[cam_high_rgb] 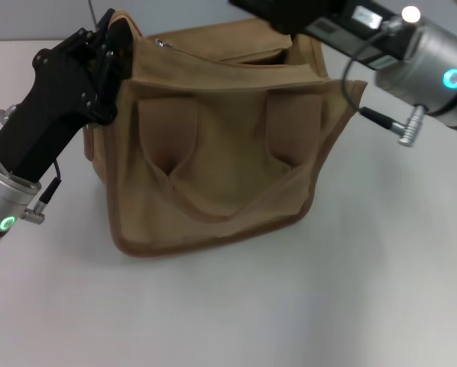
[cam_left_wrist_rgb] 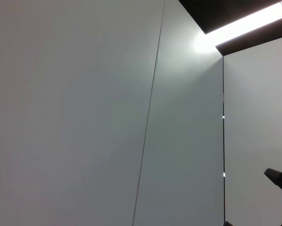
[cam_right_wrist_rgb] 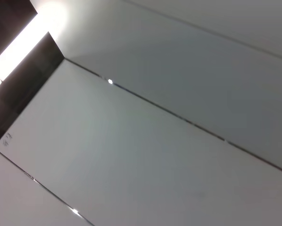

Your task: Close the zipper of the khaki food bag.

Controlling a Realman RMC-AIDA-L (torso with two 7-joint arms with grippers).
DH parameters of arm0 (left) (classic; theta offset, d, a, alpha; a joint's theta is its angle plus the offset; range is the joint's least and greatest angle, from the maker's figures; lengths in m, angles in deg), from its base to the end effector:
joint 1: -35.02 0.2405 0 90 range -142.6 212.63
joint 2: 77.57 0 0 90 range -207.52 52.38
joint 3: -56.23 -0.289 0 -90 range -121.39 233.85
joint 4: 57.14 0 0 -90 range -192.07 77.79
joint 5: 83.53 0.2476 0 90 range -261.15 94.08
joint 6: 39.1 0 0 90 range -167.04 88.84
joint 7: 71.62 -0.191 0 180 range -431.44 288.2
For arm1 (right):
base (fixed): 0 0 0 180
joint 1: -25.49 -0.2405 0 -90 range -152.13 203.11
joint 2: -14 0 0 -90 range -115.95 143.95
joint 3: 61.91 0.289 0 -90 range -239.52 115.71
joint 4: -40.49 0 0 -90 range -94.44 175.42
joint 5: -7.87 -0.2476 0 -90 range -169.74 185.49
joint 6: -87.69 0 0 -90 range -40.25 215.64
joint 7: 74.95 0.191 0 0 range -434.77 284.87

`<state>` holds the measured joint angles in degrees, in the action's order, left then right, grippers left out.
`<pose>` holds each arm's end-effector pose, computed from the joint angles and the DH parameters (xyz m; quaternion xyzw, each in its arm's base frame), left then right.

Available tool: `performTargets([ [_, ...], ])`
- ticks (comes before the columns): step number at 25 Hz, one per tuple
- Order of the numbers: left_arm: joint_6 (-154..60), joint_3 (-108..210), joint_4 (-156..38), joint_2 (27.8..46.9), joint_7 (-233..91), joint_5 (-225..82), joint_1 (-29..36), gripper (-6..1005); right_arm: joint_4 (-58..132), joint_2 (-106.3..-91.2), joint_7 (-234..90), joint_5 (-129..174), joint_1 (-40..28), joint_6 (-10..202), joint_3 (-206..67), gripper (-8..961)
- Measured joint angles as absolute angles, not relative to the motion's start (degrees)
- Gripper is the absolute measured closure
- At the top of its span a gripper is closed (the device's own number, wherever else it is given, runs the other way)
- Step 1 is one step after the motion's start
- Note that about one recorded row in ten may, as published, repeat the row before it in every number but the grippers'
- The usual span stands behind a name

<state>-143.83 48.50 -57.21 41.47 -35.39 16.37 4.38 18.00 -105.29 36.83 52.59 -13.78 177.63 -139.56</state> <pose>-0.2541 0.3552 -0.0451 -0.7447 -0.1096 -0.5735 0.3234 0.1284 0.4200 -0.0609 0.6955 -0.4342 -0.5562 0.1356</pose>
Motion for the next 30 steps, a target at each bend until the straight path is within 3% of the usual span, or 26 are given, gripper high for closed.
performTargets([
  [10,-143.5,48.5,-57.3,41.49,-35.41,16.37,4.6,923,17.81,-105.09,26.97,57.47,-11.88,177.71,-139.16,164],
  [16,-141.64,48.24,-57.16,41.52,-35.41,16.66,5.93,923,18.63,-105.84,21.77,58.62,-12.72,174.52,-143.64,164],
  [30,-142.43,48.5,-55.79,41.5,-35.41,16.46,10.59,923,19.74,-105.88,36.22,55.33,-14.33,173.14,-149.19,164],
])
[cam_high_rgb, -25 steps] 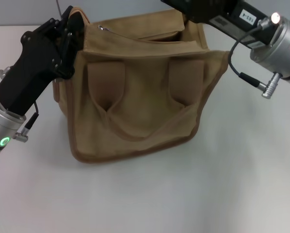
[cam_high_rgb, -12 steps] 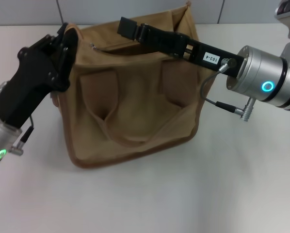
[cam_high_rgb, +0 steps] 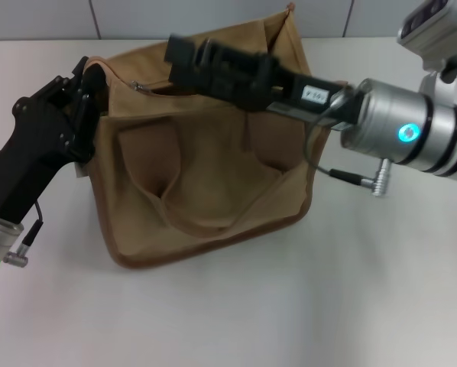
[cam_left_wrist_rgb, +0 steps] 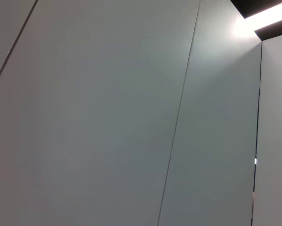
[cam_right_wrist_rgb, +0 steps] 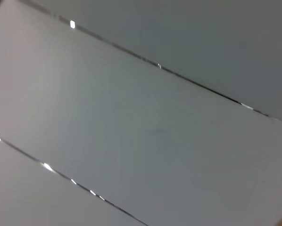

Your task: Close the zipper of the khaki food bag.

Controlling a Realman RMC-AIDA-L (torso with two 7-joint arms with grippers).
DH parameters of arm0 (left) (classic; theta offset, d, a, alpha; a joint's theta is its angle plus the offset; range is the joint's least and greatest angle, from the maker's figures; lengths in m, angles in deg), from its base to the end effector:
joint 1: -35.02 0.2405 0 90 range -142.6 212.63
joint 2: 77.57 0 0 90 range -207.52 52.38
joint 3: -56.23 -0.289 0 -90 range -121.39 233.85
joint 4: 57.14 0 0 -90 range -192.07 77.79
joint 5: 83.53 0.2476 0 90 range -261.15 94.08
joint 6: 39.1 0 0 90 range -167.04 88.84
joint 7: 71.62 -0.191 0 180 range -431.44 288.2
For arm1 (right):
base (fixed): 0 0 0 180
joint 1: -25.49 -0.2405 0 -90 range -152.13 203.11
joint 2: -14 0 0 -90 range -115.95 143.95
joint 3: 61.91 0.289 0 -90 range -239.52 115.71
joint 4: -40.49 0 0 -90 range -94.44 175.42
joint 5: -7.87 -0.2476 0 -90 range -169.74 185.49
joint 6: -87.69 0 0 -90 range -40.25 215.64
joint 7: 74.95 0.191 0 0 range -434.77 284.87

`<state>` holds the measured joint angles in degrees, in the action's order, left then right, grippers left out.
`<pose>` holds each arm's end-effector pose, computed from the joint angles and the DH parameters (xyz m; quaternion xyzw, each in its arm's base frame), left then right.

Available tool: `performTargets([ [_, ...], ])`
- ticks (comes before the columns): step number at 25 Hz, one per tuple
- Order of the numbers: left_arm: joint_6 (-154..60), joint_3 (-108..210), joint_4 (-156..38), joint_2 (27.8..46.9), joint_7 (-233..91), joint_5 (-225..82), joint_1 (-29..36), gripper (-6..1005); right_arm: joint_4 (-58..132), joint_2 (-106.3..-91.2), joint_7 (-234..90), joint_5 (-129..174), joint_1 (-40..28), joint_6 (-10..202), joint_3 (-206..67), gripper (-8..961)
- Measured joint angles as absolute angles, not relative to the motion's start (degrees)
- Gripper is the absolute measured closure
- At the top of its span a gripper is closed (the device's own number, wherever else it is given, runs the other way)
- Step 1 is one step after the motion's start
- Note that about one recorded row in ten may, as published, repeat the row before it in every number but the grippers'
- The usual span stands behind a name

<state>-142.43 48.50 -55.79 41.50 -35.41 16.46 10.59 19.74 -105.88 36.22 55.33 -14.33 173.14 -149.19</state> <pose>-0.2912 0.3260 -0.0520 -0.7367 -0.1653 -0.5533 0.3519 0.1352 0.3990 -0.1159 0.7377 -0.4684 -0.4634 0.1475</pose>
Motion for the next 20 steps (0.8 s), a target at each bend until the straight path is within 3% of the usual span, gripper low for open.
performTargets([
  [8,-145.09,48.5,-55.5,41.45,-35.41,16.51,10.57,924,21.66,-105.35,69.73,51.64,-14.22,176.32,-146.81,165],
  [20,-147.95,48.49,-55.47,41.46,-35.14,16.56,9.98,923,23.4,-105.76,75.12,52.43,-16.23,171.56,-149.56,165],
])
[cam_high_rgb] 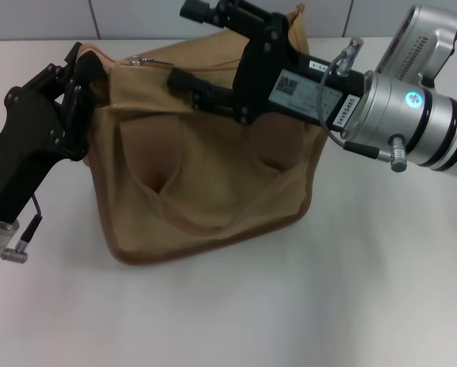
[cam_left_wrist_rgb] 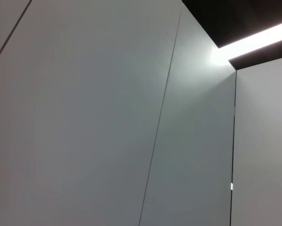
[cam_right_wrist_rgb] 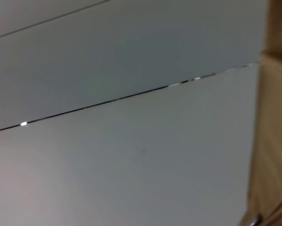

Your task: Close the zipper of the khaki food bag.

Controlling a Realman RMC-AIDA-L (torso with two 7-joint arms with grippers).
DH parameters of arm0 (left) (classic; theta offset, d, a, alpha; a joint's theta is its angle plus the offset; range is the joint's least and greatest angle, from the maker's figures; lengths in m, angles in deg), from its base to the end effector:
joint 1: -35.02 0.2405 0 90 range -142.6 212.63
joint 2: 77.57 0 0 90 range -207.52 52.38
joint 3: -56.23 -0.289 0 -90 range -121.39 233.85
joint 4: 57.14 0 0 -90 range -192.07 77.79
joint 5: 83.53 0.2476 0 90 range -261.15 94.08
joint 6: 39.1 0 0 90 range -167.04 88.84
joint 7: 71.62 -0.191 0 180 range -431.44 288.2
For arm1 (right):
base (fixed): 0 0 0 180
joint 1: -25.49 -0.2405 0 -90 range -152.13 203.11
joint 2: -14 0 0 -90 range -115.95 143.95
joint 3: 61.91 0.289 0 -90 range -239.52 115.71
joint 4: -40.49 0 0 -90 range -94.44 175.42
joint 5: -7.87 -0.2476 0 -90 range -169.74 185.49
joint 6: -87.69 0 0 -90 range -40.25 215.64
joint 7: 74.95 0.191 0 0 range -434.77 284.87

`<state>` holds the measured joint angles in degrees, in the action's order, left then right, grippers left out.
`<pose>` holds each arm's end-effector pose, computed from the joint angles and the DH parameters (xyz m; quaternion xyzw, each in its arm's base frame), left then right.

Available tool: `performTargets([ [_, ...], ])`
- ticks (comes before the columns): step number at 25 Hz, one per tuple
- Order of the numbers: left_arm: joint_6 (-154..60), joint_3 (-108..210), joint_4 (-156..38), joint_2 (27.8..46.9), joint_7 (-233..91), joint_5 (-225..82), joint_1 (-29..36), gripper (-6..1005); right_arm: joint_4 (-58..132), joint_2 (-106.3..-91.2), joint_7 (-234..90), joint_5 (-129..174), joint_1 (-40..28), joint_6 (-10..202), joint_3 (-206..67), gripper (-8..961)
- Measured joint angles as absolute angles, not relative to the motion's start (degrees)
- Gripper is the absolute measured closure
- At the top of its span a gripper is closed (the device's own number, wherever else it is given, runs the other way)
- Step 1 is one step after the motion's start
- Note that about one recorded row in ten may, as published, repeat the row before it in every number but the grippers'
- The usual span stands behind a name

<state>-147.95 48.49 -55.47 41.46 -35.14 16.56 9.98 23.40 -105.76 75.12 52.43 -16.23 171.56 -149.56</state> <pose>-0.2762 0.3181 -0.0425 -0.7244 -0.1352 -0.5896 0.3307 0.1393 0.4101 -0.1185 0.5180 -0.7038 -0.3969 0.2808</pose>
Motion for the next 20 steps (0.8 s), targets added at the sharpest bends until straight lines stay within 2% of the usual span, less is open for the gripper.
performTargets([
  [20,-148.12,47.91,-54.77,41.53,-35.11,17.21,9.42,924,23.26,-105.79,71.9,52.27,-19.18,166.04,-151.73,164],
])
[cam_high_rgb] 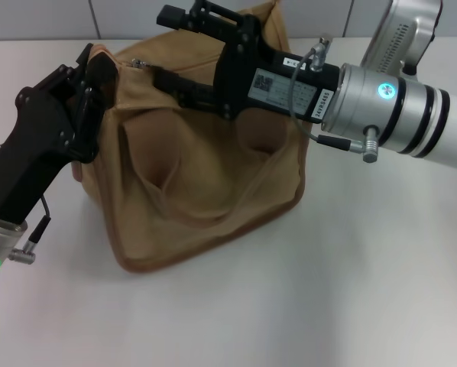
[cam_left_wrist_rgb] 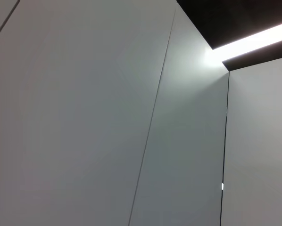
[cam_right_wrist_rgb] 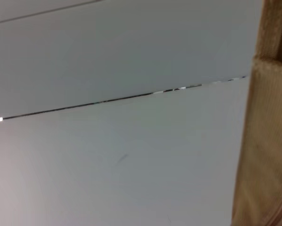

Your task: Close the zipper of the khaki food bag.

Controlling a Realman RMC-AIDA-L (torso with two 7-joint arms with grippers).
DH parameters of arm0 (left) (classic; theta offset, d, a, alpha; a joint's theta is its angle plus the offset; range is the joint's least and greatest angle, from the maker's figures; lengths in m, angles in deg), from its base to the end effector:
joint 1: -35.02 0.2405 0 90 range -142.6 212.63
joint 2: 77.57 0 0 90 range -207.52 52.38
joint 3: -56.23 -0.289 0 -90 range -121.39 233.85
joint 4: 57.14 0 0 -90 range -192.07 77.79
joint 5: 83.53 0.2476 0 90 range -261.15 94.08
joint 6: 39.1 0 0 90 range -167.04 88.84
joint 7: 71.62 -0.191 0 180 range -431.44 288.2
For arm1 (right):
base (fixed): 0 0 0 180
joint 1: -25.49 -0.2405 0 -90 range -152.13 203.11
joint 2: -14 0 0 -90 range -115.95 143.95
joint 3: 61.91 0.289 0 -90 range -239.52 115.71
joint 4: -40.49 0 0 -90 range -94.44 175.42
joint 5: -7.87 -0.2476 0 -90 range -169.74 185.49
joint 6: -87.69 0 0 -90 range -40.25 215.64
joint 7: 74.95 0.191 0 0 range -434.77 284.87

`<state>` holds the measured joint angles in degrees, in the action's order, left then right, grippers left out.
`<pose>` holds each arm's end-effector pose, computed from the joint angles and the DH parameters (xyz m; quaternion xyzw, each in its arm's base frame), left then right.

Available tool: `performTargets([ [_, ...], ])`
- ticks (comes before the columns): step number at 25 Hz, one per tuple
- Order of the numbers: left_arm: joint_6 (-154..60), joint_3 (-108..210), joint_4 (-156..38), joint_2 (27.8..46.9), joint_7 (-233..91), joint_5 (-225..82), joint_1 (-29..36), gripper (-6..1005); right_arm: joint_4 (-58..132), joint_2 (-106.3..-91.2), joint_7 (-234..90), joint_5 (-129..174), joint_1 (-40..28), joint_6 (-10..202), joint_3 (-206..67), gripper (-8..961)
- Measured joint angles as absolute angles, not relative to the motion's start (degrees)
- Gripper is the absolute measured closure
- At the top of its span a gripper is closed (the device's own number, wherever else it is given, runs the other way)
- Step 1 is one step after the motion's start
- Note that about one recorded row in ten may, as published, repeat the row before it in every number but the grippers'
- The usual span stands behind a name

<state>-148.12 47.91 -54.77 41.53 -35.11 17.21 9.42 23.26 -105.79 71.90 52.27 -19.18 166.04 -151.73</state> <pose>-0.2701 0.3174 -0.0476 -0.7279 -0.1350 -0.5935 0.3157 0.1270 0.4248 -0.1322 0.5539 -0.6971 -0.3864 0.2407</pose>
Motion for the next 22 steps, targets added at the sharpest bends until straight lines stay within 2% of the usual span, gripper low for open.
performTargets([
  [22,-147.58,47.8,-54.24,41.61,-35.35,17.6,8.15,923,23.9,-105.88,66.94,51.98,-21.7,164.02,-151.43,165],
])
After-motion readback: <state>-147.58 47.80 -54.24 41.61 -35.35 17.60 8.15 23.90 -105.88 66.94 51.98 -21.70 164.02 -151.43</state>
